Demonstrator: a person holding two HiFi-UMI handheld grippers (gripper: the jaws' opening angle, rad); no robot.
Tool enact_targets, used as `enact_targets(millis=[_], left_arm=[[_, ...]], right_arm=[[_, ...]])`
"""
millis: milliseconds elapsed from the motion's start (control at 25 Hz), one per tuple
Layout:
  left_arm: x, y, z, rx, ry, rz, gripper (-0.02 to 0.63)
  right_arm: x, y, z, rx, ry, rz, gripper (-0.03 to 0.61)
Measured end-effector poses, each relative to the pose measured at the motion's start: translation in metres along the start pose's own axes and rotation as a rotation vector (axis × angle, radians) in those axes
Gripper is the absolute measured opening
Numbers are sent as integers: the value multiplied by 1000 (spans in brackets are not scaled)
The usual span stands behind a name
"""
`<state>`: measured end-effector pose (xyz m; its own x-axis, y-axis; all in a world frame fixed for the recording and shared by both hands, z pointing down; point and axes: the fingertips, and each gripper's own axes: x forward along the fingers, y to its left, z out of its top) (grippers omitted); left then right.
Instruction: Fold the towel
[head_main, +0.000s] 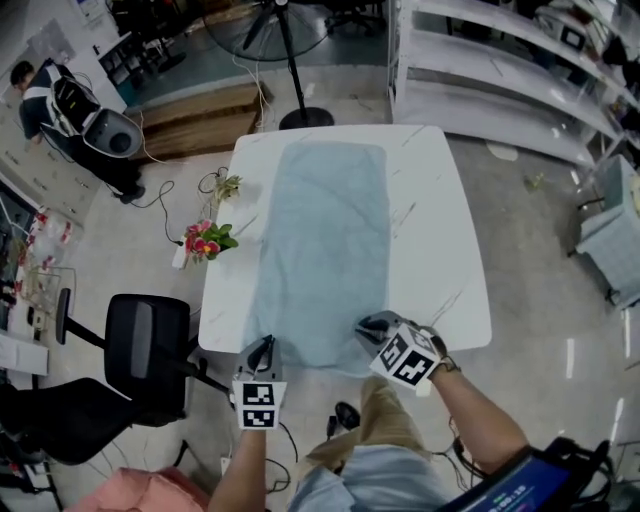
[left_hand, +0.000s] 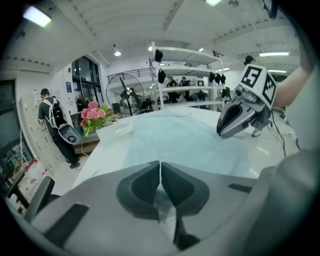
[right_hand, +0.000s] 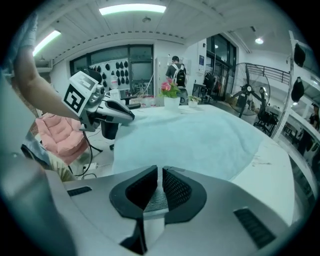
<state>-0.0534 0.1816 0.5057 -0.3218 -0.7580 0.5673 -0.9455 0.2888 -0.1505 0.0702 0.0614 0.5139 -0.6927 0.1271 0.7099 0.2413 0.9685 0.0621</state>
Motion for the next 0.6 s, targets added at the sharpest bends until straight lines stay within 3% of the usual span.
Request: enact_targets(millis=[80, 240, 400, 520, 600], left_arm=[[-12, 9, 9, 40, -70, -25, 15], [-35, 18, 2, 233, -105, -96, 27], [-50, 27, -13, 368, -109, -120, 133], [-52, 33, -38, 514, -88, -147, 220], [-50, 34, -54, 614, -66, -164, 241]], right_arm=[[-12, 4, 9, -31, -64, 8, 59], [-33, 20, 9, -120, -132, 32, 118], [-49, 33, -1, -194, -192, 26, 164], [-54, 48, -4, -280, -209, 28, 207], [-56, 55, -8, -352, -207, 23, 234]])
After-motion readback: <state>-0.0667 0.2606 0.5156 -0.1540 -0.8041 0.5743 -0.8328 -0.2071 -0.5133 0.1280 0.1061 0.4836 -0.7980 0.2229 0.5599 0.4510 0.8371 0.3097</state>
